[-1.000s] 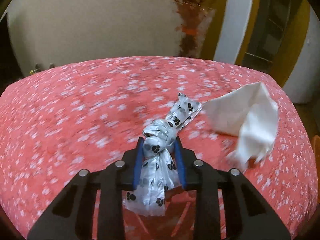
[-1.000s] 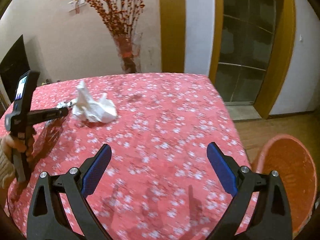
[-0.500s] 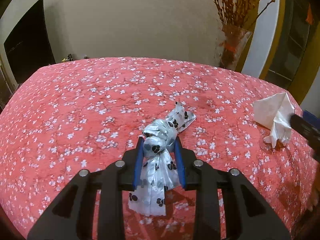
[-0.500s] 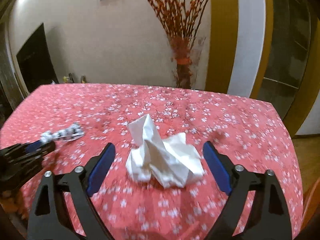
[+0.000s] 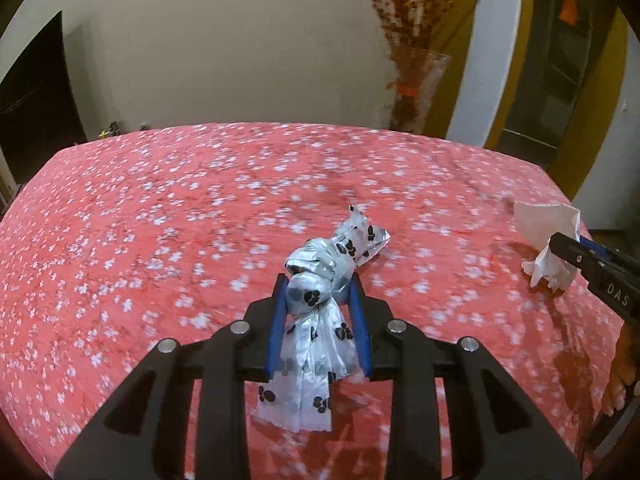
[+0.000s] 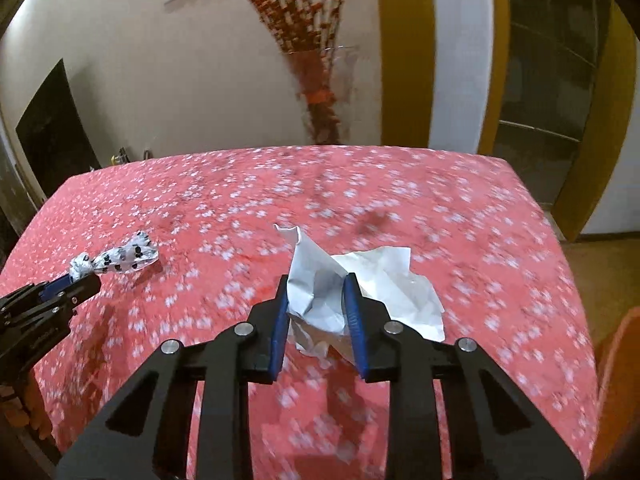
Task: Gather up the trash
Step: 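Carry the paw-print bag and tissue over the orange wastebasket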
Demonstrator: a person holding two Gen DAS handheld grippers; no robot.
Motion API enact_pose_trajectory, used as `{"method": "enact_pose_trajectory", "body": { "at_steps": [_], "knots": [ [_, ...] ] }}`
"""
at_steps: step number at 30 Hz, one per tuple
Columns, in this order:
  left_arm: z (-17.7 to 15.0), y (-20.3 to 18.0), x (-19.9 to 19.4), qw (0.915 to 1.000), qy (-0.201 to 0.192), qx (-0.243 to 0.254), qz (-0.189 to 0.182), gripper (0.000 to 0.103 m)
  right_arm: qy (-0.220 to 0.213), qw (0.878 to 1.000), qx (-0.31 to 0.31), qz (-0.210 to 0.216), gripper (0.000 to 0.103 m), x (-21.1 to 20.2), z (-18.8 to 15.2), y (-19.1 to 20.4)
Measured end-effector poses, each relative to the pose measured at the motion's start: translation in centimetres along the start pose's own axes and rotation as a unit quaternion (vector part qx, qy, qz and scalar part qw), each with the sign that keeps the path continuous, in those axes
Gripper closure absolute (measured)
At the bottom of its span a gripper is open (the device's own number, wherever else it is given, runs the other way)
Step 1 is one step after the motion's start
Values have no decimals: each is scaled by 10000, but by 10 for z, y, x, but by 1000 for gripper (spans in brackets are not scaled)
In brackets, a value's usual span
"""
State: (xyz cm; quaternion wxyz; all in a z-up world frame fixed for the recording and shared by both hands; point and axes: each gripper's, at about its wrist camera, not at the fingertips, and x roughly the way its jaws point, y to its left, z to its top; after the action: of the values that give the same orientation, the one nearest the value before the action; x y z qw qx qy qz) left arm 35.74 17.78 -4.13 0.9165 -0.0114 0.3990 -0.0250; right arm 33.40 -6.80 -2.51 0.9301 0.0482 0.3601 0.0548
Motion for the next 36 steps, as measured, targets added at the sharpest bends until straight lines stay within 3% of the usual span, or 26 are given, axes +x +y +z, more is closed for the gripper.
{"method": "enact_pose_trajectory", "body": {
  "at_steps": [11, 20, 36],
  "knots": [
    [-12, -83, -38, 9974, -132, 362, -606, 73, -386, 9975, 482, -353, 76, -87, -30, -70],
    [-22, -167, -71, 9904, -228, 796, -1105, 73, -643, 9913, 885, -735, 76, -148, -59, -132],
    [-53, -322, -113, 9645, -203, 1390, -2235, 73, -924, 9726, 1698, -1288, 76, -204, -107, -229]
  ]
}}
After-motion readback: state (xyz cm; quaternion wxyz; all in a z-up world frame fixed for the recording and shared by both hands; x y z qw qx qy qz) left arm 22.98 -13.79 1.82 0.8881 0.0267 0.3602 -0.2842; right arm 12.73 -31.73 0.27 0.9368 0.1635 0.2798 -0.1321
